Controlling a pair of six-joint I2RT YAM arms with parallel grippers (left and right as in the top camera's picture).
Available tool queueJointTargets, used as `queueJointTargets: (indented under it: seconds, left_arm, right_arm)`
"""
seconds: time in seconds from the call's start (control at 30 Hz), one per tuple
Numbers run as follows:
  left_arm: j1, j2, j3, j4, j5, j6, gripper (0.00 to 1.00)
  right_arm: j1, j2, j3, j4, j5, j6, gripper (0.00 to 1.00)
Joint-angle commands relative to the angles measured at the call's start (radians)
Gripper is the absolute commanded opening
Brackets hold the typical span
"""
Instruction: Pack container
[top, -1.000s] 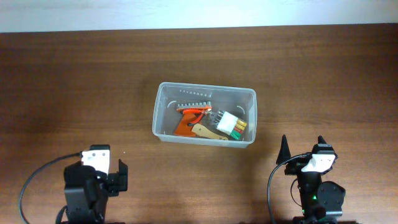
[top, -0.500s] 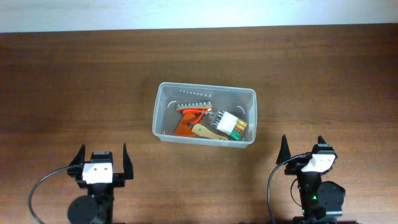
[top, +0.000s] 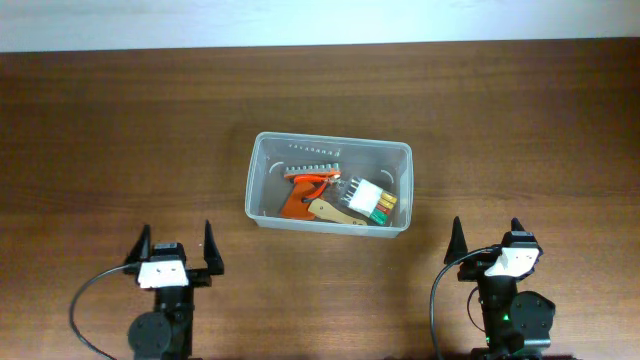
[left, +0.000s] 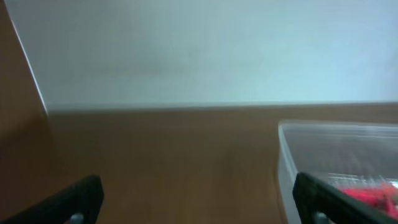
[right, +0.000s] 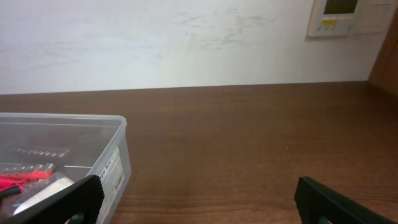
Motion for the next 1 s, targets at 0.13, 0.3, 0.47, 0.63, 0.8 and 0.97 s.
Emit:
queueJointTargets:
  seconds: [0.13,0.3,0.47,0.63,0.8,0.97]
  left_arm:
    - [-0.006,-0.008,-0.004,-0.034,-0.064,-0.254,0.99]
    - [-0.015,-0.008,-0.004,-0.035,-0.046,-0.272,0.99]
    - [-0.032,-0.008,-0.003,-0.038,-0.020,-0.272,0.99]
    - [-0.032,-0.008,-0.003,-0.043,0.031,-0.272,0.99]
    - [-0.032,-0.008,-0.003,-0.043,0.031,-0.272,0.99]
    - [-0.032,-0.008,-0.003,-0.043,0.032,-0.272,0.99]
  right_arm:
    - [0.009,-0.011,-0.011,0.003,0.013,0.012,0.98]
    - [0.009,-0.011,-0.011,0.003,0.013,0.012,0.99]
    - [0.009,-0.011,-0.011,0.003,0.013,0.012,0.99]
    - [0.009,-0.011,-0.011,0.003,0.013,0.012,0.99]
    - [0.009,-0.011,-0.011,0.003,0.013,0.012,0.99]
    - [0.009,-0.011,-0.011,0.003,0.013,0.012,0.99]
